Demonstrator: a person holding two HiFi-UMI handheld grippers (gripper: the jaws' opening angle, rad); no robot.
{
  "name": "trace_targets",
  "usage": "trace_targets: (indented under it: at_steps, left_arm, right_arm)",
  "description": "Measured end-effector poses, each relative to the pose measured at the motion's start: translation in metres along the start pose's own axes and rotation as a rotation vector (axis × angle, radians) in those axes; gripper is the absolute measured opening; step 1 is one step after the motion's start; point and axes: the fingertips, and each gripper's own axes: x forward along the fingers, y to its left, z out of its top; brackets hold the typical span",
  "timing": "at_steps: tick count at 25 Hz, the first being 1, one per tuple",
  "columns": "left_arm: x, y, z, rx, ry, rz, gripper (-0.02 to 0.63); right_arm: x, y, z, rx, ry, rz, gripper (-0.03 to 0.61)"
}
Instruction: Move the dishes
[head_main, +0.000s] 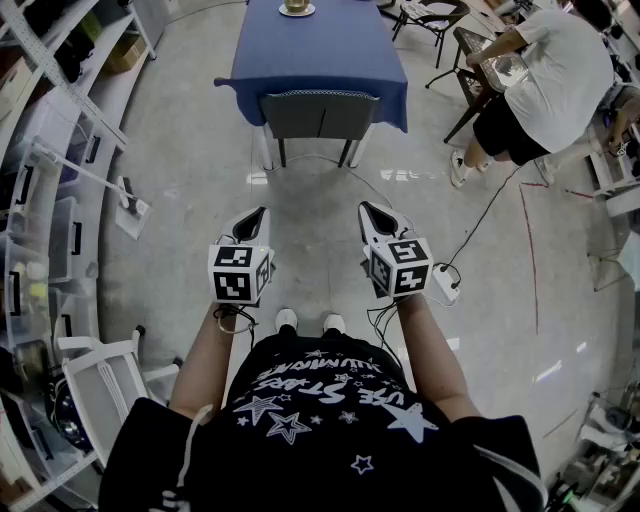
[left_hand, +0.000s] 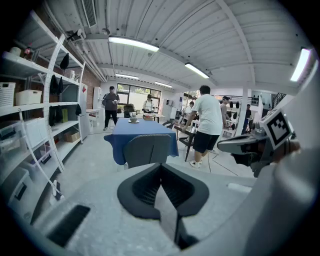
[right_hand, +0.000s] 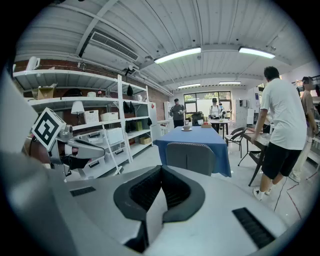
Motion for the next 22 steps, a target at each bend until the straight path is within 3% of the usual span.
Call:
trace_targets:
  at_steps: [8, 17, 22]
  left_arm:
    - [-0.011, 0.016, -0.019, -0.053, -0.014, 0.002, 0.02]
    - [-0.018, 0.098, -0.01, -0.08, -0.049, 0.036, 0.021]
    - [0.004, 0.117, 0.015, -0.065, -0.081, 0.027, 0.021]
  right_arm:
    - [0.011, 0.015, -0.015, 0.02, 0.038, 0.012, 0.005]
    - [0.056, 0.033, 0.012, 0.103, -0.039, -0.04, 0.008]
    - [0.08, 0.032, 0.037, 0.11, -0.064, -0.017, 0.147]
